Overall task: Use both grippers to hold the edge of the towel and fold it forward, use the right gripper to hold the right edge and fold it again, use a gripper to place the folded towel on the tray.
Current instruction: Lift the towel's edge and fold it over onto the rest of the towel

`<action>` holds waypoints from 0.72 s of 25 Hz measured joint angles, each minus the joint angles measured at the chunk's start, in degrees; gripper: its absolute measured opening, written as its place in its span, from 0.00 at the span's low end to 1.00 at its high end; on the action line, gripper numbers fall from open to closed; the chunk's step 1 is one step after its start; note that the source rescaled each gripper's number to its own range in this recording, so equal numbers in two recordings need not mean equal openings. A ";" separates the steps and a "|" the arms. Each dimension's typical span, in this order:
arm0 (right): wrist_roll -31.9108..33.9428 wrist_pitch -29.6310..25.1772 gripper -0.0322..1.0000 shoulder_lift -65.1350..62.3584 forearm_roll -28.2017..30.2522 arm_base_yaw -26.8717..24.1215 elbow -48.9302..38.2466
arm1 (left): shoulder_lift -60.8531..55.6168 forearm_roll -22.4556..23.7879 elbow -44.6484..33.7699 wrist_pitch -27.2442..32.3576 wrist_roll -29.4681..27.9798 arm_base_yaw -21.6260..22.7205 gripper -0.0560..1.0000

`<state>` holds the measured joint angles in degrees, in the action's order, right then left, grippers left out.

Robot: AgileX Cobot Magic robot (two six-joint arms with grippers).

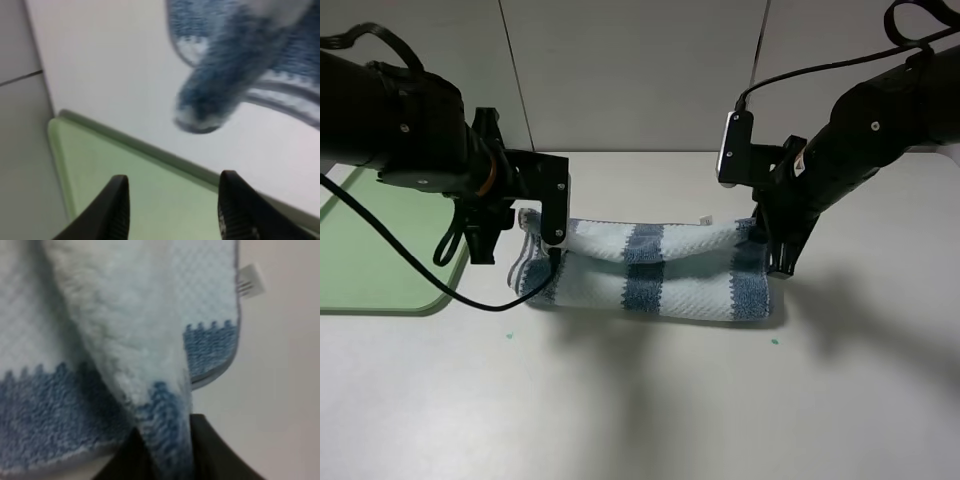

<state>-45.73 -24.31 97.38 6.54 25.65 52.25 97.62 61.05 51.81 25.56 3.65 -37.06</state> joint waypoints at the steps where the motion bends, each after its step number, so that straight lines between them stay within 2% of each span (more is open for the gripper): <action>1: 1.80 0.91 0.38 0.00 0.05 0.00 0.00 | 0.00 1.48 0.00 0.00 -1.48 0.00 0.44; 4: 6.17 3.55 0.53 0.00 0.27 0.00 0.00 | 0.00 3.89 0.00 0.00 -5.51 0.00 0.44; 9: 9.65 6.17 0.71 0.00 0.41 0.00 0.00 | 0.00 4.40 0.00 0.00 -7.09 0.00 0.44; 13: 12.74 7.97 0.77 0.00 0.41 0.00 0.00 | 0.00 4.52 0.00 0.00 -7.26 0.00 0.44; 18: 19.89 10.72 0.79 0.00 0.41 0.00 0.00 | 0.00 4.69 0.00 0.55 -10.00 0.00 0.45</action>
<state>-25.84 -13.59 97.38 6.96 25.65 52.25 97.62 65.75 51.81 26.11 -6.35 -37.06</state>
